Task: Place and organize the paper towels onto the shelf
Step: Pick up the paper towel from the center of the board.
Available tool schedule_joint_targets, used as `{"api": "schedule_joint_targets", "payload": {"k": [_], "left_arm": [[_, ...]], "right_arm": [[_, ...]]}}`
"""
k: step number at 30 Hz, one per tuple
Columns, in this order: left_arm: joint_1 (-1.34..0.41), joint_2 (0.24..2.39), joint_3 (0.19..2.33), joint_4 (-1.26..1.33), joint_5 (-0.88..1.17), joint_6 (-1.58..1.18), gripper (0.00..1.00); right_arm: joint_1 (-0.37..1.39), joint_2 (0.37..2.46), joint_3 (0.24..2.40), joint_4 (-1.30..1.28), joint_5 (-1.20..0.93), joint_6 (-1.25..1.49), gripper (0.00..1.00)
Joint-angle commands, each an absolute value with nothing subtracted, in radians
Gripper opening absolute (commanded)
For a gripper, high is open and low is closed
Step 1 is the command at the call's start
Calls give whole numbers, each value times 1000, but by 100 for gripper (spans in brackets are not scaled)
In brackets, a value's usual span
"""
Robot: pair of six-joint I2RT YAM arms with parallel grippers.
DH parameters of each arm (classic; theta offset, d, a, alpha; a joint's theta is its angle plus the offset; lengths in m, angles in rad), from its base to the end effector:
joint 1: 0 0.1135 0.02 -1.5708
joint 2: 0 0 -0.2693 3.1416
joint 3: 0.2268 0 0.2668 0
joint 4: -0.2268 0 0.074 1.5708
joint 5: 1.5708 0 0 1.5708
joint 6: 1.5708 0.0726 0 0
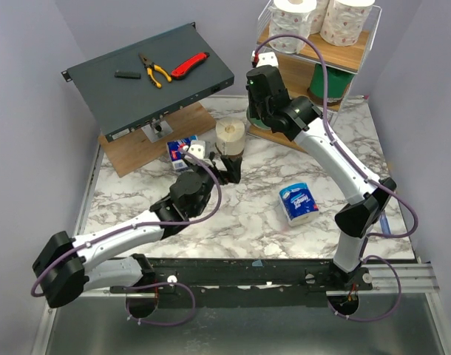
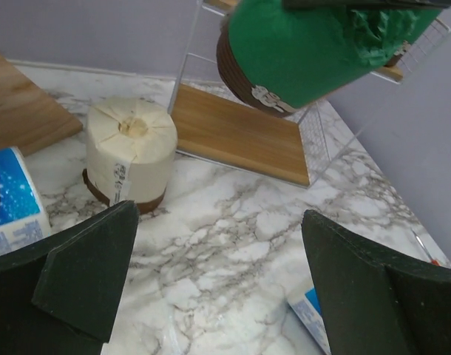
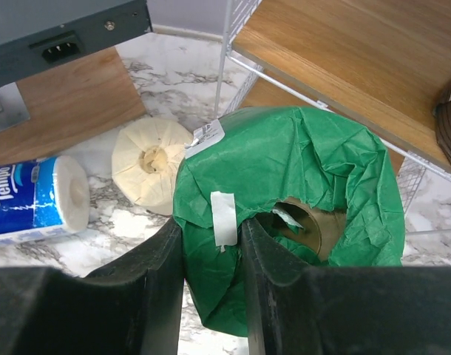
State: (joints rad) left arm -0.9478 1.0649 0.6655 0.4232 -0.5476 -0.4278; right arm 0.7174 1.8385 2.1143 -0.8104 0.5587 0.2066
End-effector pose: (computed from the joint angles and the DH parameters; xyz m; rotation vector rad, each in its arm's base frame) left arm 0.1989 -0.2121 0.3065 -0.0319 1.5883 -0.6613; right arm 0.3581 0.2614 0.4327 -0.1880 2.0088 -0.0054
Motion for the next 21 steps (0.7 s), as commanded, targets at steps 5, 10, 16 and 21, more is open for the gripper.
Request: {"api": "schedule_joint_targets", "payload": {"k": [5,10,16,21], "left_arm": [[-771,1319,784,876,-253,-380,99],[-726,1494,902,1051,-110,-323,99],[-718,1658,1012,1137,-58,-291,99],[-712,1748,1073,1164,-35,-282,99]], "right_arm": [[702,1821,2149,-790,681,179,33],[677,1812,2161,-770,699,173,34],[651,1790,2155,-736,706,173,34],[646,1790,2175,-706,711,156,34]]}}
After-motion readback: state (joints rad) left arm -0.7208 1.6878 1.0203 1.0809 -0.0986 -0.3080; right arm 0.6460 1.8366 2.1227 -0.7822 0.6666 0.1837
